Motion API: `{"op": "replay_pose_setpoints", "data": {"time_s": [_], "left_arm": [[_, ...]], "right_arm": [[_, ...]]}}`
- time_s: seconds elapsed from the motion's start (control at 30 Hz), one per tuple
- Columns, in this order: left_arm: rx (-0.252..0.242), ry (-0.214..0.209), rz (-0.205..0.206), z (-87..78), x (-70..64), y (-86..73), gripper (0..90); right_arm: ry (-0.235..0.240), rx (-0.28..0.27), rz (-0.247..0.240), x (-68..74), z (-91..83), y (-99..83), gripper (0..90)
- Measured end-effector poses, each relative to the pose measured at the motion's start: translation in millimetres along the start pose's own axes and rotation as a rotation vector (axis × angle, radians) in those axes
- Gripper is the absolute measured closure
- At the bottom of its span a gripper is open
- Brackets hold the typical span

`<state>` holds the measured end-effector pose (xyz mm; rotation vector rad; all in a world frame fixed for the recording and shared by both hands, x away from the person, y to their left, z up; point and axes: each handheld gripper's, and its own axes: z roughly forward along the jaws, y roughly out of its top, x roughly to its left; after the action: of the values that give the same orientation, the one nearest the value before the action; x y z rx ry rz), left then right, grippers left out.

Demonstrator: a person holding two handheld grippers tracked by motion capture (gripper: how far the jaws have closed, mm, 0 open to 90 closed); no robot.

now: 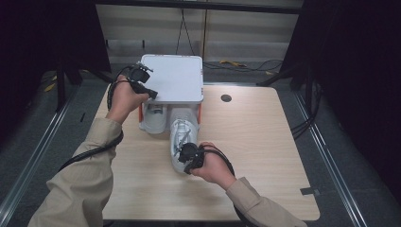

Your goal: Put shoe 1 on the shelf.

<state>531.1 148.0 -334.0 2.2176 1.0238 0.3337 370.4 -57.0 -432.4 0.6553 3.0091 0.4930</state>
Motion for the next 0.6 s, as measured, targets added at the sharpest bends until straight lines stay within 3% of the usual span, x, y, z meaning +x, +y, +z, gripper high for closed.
{"op": "replay_pose_setpoints", "data": {"time_s": [0.17,0.27,0.37,0.6], "left_arm": [[-0.003,-0.002,-0.003,0.1,-0.1,-0.4,90.0],[-0.005,-0.002,-0.005,0.1,0.2,-0.7,90.0],[-0.004,0.0,-0.008,0.3,-0.4,-0.4,90.0],[-0.007,-0.004,-0.001,1.6,-0.5,0.6,90.0]], "right_arm": [[0.01,-0.011,0.019,-1.7,-2.2,1.8,90.0],[-0.015,-0.031,0.003,-2.5,-11.6,7.5,90.0],[-0.088,-0.033,-0.007,-7.4,-21.1,12.8,90.0],[-0.095,-0.08,0.047,-26.0,-20.4,16.4,90.0]]}}
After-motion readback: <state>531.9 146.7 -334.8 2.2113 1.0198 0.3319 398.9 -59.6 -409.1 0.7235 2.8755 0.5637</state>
